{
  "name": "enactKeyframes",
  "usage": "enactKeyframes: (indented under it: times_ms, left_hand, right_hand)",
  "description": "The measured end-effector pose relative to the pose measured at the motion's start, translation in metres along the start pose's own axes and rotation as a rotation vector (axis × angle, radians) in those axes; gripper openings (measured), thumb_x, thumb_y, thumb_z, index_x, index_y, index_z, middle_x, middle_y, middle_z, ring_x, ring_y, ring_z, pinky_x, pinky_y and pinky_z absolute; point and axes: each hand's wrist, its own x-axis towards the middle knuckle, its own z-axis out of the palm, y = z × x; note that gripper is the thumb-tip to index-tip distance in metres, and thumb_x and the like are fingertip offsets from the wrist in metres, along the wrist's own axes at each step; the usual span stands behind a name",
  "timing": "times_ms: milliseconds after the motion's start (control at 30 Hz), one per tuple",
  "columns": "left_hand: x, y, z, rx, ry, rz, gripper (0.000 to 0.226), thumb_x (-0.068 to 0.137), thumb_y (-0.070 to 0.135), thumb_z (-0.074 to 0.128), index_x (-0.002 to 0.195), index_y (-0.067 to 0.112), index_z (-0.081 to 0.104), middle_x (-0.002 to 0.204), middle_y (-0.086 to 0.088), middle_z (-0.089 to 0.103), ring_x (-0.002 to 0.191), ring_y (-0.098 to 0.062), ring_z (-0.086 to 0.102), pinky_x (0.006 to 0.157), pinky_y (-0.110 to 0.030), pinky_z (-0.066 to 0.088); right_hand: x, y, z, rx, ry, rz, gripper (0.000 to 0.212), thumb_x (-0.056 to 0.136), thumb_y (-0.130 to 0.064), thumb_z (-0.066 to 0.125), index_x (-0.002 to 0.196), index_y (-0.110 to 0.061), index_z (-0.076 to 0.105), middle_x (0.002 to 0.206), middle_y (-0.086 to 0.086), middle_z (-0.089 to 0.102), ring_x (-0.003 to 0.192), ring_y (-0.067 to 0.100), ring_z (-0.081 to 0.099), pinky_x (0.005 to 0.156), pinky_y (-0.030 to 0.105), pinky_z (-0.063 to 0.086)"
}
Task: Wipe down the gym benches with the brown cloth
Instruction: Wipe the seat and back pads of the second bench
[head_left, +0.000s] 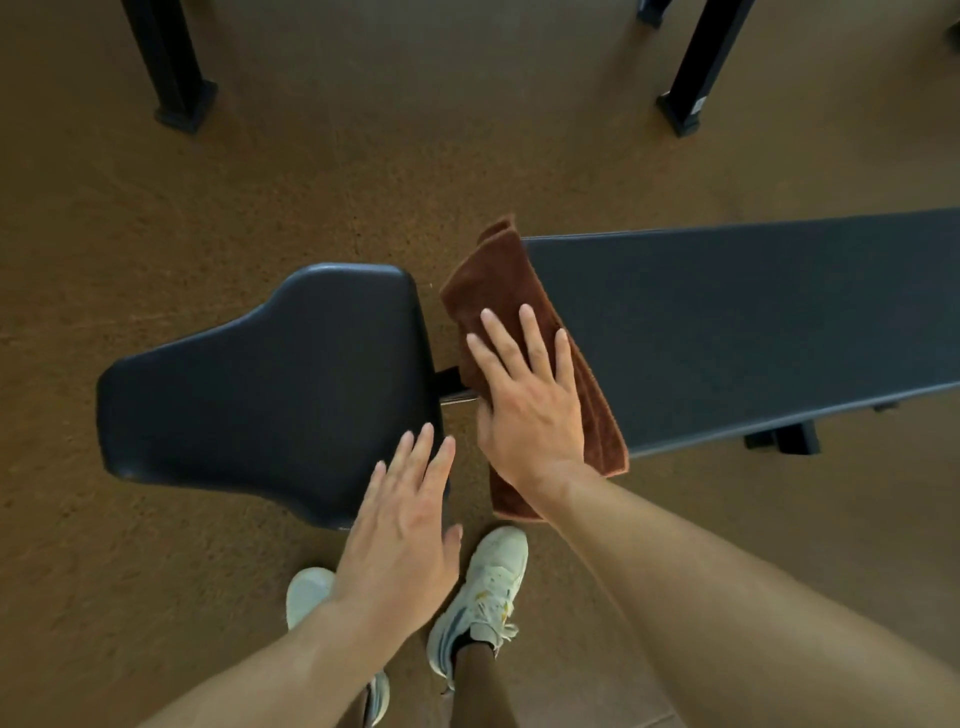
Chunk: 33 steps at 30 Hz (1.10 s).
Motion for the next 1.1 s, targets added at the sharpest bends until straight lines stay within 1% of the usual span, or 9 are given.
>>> enactKeyframes:
  times_ms: [200,333,400,533,667,767,867,1000,1100]
  left_hand:
    - [-0.018,0.015,0.007,0.003,-0.066,-0.036,0.087,0.103,0.04,0.052,0.157,0.032,-0.016,0.168,0.009,-0.017,0.154,-0.007,-0.017,0.124,-0.027,-0.006]
    - [-0.011,0.029,0.012,-0.285,-0.043,-0.135,0.066,0.104,0.043,0.048,0.161,0.035,0.014,0.166,0.019,0.018,0.152,0.0,0.016,0.121,-0.021,0.016]
    - [-0.001,0.036,0.006,-0.593,0.018,-0.265,0.056,0.103,0.05,0.045,0.155,0.039,0.03,0.158,0.02,0.037,0.143,0.001,0.034,0.116,-0.024,0.03]
    - [0.026,0.033,-0.026,-0.963,0.089,-0.378,0.074,0.083,0.08,0.046,0.145,0.04,0.049,0.143,0.018,0.055,0.134,-0.003,0.048,0.112,-0.03,0.039]
    - [0.031,0.012,-0.058,-0.981,-0.028,-0.315,0.049,0.079,0.075,0.064,0.11,0.038,0.071,0.103,0.017,0.076,0.1,0.0,0.07,0.096,-0.033,0.057]
    - [0.023,-0.005,-0.067,-0.836,0.096,-0.342,0.028,0.085,0.06,0.071,0.098,0.035,0.072,0.091,0.019,0.075,0.086,0.004,0.07,0.085,-0.031,0.06]
    - [0.013,-0.022,-0.072,-0.812,0.254,-0.356,0.019,0.087,0.05,0.075,0.089,0.032,0.067,0.084,0.012,0.073,0.081,-0.004,0.07,0.078,-0.042,0.062]
    - [0.001,-0.027,-0.085,-0.842,0.274,-0.232,0.016,0.088,0.041,0.076,0.088,0.032,0.064,0.083,0.008,0.072,0.079,-0.01,0.072,0.07,-0.043,0.063]
    - [-0.004,-0.03,-0.093,-0.823,0.291,-0.138,0.013,0.09,0.037,0.076,0.097,0.035,0.065,0.091,0.013,0.072,0.088,-0.006,0.071,0.075,-0.038,0.063]
  right_hand:
    - [-0.057,0.021,0.002,0.149,0.014,0.09,0.064,0.107,-0.054,0.047,0.164,-0.036,0.027,0.175,-0.008,0.016,0.164,0.02,0.0,0.132,0.051,0.003]
    - [-0.067,0.003,0.001,0.494,0.207,0.303,0.041,0.102,-0.029,0.066,0.143,-0.033,0.062,0.158,-0.02,0.044,0.158,0.009,0.024,0.13,0.048,0.023]
    - [-0.066,-0.015,-0.011,0.676,0.212,0.506,0.031,0.105,-0.034,0.061,0.134,-0.046,0.062,0.151,-0.032,0.044,0.152,0.004,0.032,0.128,0.048,0.028]
    - [-0.061,-0.04,-0.058,1.355,0.112,0.862,0.016,0.106,-0.044,0.054,0.114,-0.045,0.068,0.114,-0.014,0.078,0.11,0.009,0.073,0.101,0.045,0.058]
    - [-0.062,-0.06,-0.083,2.012,-0.059,1.172,0.037,0.106,-0.039,0.055,0.134,-0.021,0.068,0.123,0.007,0.077,0.116,0.027,0.074,0.105,0.052,0.053]
    - [-0.056,-0.082,-0.083,2.048,-0.075,1.226,0.043,0.104,-0.043,0.056,0.136,-0.016,0.067,0.123,0.012,0.077,0.113,0.031,0.075,0.106,0.056,0.052]
    - [-0.046,-0.103,-0.081,1.933,-0.019,1.212,0.025,0.103,-0.037,0.062,0.123,-0.026,0.072,0.11,0.006,0.081,0.1,0.025,0.079,0.085,0.051,0.061]
    - [-0.039,-0.124,-0.084,1.546,0.318,1.15,0.009,0.102,-0.044,0.062,0.107,-0.043,0.07,0.097,-0.016,0.079,0.093,0.009,0.076,0.083,0.045,0.063]
    - [-0.045,-0.138,-0.093,1.354,0.525,0.966,0.019,0.099,-0.042,0.064,0.118,-0.043,0.065,0.103,-0.021,0.075,0.099,-0.002,0.072,0.086,0.03,0.06]
